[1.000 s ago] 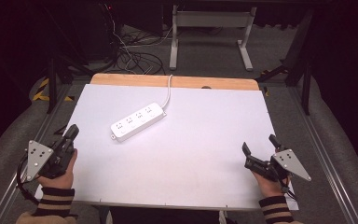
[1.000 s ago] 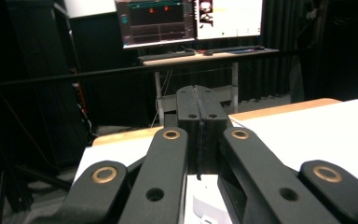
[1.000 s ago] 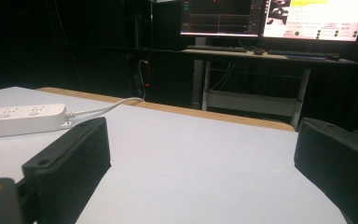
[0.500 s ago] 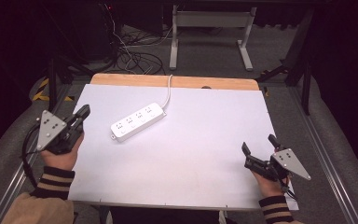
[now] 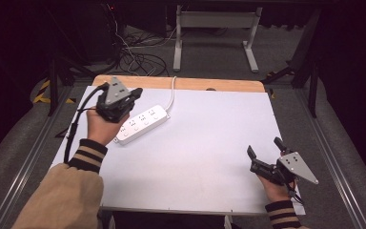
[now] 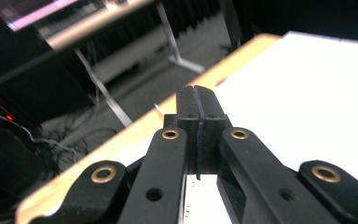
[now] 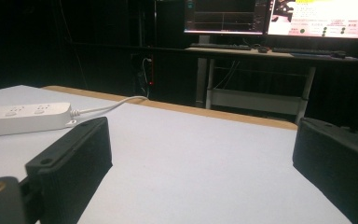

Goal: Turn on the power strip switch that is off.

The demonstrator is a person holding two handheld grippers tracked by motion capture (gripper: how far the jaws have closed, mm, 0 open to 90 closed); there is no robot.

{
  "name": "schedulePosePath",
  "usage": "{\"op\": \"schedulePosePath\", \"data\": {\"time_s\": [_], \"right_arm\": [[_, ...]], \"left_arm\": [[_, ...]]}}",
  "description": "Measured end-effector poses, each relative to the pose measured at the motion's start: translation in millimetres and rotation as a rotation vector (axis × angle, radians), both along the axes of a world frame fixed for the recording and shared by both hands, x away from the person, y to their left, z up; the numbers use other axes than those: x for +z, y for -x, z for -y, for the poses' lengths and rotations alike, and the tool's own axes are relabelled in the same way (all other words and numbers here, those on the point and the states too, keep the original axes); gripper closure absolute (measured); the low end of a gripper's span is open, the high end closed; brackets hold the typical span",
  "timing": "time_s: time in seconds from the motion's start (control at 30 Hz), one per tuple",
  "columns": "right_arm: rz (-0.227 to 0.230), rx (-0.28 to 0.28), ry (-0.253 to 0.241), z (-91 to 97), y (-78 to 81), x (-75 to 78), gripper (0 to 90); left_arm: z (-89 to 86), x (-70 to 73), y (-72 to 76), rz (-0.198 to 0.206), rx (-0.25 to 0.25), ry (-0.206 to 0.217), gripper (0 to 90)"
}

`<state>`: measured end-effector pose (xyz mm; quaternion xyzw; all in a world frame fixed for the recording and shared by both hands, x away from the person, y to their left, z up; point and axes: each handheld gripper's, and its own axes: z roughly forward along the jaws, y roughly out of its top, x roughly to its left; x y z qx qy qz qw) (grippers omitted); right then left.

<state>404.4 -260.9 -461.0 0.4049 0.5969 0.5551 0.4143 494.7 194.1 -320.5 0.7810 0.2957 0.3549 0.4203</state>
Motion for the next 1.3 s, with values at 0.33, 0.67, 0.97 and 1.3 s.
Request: {"op": "schedulePosePath", "data": {"time_s": [0.33, 0.67, 0.97, 1.3], "right_arm": [[-0.007, 0.019, 0.001, -4.8, -0.5, 0.8, 5.2], [-0.005, 0.032, -0.002, -4.9, 1.5, 3.0, 5.6], [-0.006, 0.045, -0.003, -7.1, 1.5, 3.8, 5.8], [-0.009, 0.047, 0.003, -7.3, 2.0, 3.4, 5.8]], "left_arm": [[27.2, -58.3, -55.6, -0.212, 0.021, -0.049, 90.0], [31.0, -96.3, -88.9, -0.369, 0.068, -0.093, 90.0], [38.8, -118.4, -99.2, -0.430, 0.096, -0.123, 90.0], [38.2, -124.3, -102.4, -0.443, 0.104, -0.135, 90.0]]}}
